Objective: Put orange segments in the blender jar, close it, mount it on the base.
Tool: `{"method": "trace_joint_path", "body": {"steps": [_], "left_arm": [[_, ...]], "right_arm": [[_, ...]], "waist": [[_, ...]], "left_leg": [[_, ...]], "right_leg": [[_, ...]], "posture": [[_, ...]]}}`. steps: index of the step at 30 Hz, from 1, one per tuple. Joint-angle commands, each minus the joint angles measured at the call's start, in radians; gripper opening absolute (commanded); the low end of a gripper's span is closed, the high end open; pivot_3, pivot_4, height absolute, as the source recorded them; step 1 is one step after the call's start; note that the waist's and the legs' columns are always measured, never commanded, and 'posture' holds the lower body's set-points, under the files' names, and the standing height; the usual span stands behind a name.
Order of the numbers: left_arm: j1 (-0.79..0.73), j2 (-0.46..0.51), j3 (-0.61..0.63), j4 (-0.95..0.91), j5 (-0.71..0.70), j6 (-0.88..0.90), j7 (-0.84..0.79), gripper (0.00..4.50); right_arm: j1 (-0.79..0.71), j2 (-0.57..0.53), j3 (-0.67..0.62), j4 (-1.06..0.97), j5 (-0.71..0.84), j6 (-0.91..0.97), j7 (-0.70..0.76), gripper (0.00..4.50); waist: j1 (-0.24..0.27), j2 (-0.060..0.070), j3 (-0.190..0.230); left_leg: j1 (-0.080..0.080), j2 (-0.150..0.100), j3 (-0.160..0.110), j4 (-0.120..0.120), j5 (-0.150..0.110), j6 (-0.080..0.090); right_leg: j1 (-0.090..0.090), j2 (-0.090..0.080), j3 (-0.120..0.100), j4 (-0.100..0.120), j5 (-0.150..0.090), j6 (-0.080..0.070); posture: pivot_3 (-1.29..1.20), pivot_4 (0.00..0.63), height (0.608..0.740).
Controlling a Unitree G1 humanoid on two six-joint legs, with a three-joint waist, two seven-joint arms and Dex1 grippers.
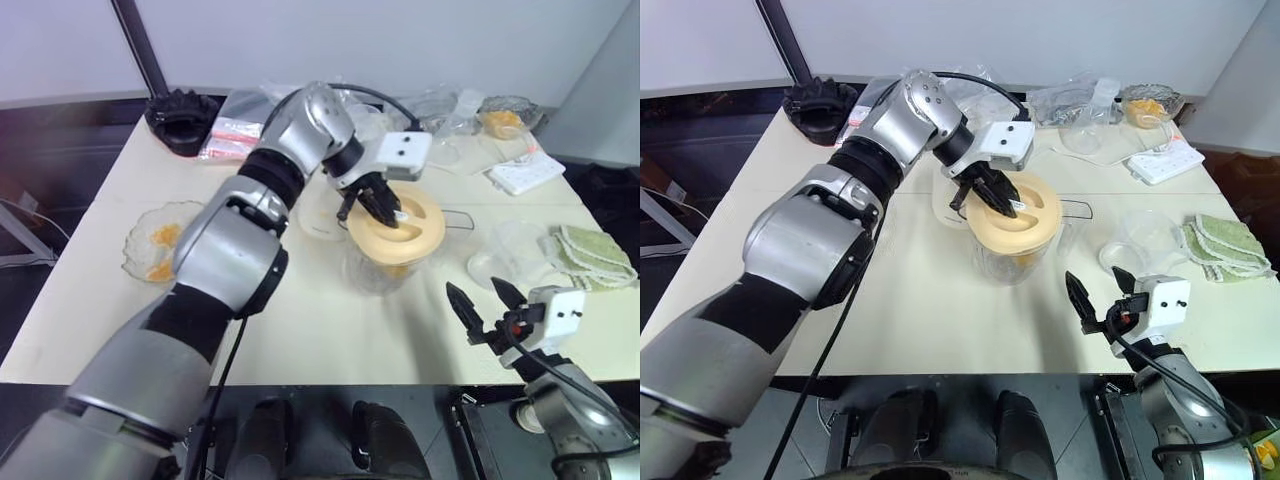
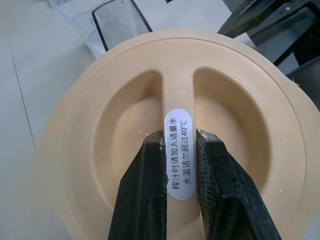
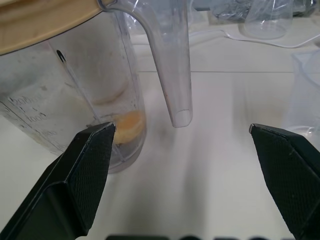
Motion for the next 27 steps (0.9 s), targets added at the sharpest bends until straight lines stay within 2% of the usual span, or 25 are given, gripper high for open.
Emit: {"method": "trace_joint_path", "body": {"steps": [1, 15, 21, 22, 24, 27], "left_arm": [[0.023, -0.019, -0.039, 0.025, 0.048, -0.01, 0.022, 0.25], [0.026, -0.046, -0.044, 0.032, 0.069, -0.009, 0.036, 0.25], [0.033, -0.05, -0.046, 0.034, 0.076, -0.007, 0.047, 0.25], [0.034, -0.051, -0.046, 0.035, 0.076, -0.005, 0.05, 0.25], [0.036, -0.051, -0.045, 0.035, 0.075, -0.004, 0.048, 0.25], [0.038, -0.051, -0.04, 0.034, 0.068, -0.002, 0.028, 0.25]], "right_arm": [[-0.045, 0.001, 0.023, 0.034, -0.028, -0.032, 0.015, 4.5], [-0.338, 0.038, 0.081, 0.382, -0.175, -0.18, 0.001, 4.5], [-0.378, 0.039, 0.089, 0.41, -0.19, -0.21, 0.008, 4.5], [-0.384, 0.038, 0.091, 0.414, -0.196, -0.218, 0.01, 3.95], [-0.39, 0.037, 0.094, 0.421, -0.207, -0.238, 0.012, 3.13], [-0.392, 0.04, 0.095, 0.419, -0.205, -0.23, 0.009, 1.57]], "waist": [[0.0, 0.0, -0.002], [0.001, 0.002, -0.008], [0.0, 0.002, -0.008], [0.0, 0.002, -0.008], [0.0, 0.002, -0.008], [0.001, 0.002, -0.008]], "left_leg": [[0.0, 0.0, 0.0, 0.0, 0.0, 0.0], [0.0, -0.002, 0.0, 0.0, 0.0, 0.0], [0.0, -0.002, -0.001, 0.0, 0.0, 0.0], [0.0, -0.002, 0.0, 0.0, 0.0, 0.0], [0.0, -0.002, 0.0, 0.0, 0.0, 0.0], [0.0, -0.002, -0.001, 0.0, 0.0, 0.0]], "right_leg": [[0.0, 0.0, 0.0, 0.0, 0.0, 0.0], [0.0, 0.0, 0.001, 0.0, 0.0, 0.0], [0.0, 0.0, 0.001, 0.001, 0.0, 0.0], [0.0, 0.0, 0.001, 0.001, 0.0, 0.0], [0.0, 0.0, 0.001, 0.001, 0.0, 0.0], [0.0, 0.0, 0.001, 0.001, 0.0, 0.0]], "posture": [[0.0, 0.15, 0.74], [0.0, 0.15, 0.74], [0.0, 0.15, 0.74], [0.0, 0.15, 0.74], [0.0, 0.15, 0.74], [0.0, 0.15, 0.74]]}}
